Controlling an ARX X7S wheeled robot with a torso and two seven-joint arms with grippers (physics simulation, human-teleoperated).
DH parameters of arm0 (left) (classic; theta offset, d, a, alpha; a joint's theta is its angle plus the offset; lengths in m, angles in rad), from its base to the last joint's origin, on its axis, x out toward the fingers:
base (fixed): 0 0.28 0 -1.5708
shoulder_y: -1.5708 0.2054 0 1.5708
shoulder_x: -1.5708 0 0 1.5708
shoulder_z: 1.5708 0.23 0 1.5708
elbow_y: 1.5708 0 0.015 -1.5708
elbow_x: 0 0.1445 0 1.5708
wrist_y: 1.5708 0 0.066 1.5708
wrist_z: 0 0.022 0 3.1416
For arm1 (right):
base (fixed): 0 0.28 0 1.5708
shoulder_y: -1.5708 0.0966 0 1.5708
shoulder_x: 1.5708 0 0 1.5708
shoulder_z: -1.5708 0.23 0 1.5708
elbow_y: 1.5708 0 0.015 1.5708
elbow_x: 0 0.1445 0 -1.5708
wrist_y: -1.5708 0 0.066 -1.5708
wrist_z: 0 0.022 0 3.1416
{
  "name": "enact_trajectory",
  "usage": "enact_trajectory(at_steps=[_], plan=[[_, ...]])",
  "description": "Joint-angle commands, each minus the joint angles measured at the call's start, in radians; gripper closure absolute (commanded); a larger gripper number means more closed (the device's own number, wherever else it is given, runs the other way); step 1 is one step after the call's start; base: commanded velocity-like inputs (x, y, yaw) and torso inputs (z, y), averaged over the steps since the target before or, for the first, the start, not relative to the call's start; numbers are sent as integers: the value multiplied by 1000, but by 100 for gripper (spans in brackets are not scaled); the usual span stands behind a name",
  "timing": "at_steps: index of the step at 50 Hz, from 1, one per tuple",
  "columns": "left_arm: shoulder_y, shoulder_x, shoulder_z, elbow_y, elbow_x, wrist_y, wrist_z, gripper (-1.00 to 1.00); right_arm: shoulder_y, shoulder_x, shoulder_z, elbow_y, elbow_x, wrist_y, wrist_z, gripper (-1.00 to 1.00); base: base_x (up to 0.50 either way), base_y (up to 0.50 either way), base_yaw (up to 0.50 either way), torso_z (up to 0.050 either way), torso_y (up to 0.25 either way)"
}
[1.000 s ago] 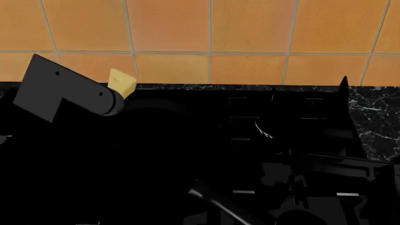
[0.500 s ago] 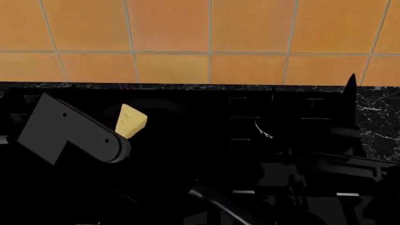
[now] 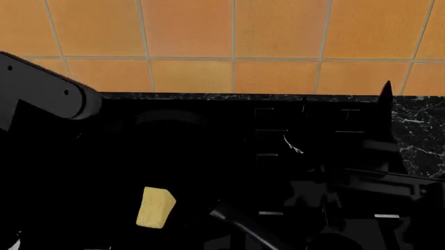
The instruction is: Pick the cheese from the plate and place it in the pan.
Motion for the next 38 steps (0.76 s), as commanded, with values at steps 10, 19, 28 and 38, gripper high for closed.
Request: enact_trajectory(at_steps=[10,19,28,38], plan=[[-16,-160,-335,226,-36,158,-199,-100,56,67,-45,-56,37,35,31,-100,0,-1,-2,0,0],[184,-216,-425,432,245,287,-172,-100,117,345,-257,-141,-93,-184,278,-100,0,0,0,0,0],[258,-352,-380,566,530,509,-210,-100,466,818,-850,-141,-159,-480,777,-100,0,0,0,0,0],[271,-555,-235,564,553,709,-399,-100,1017,935,-1460,-141,-192,-531,959,-100,0,0,0,0,0]])
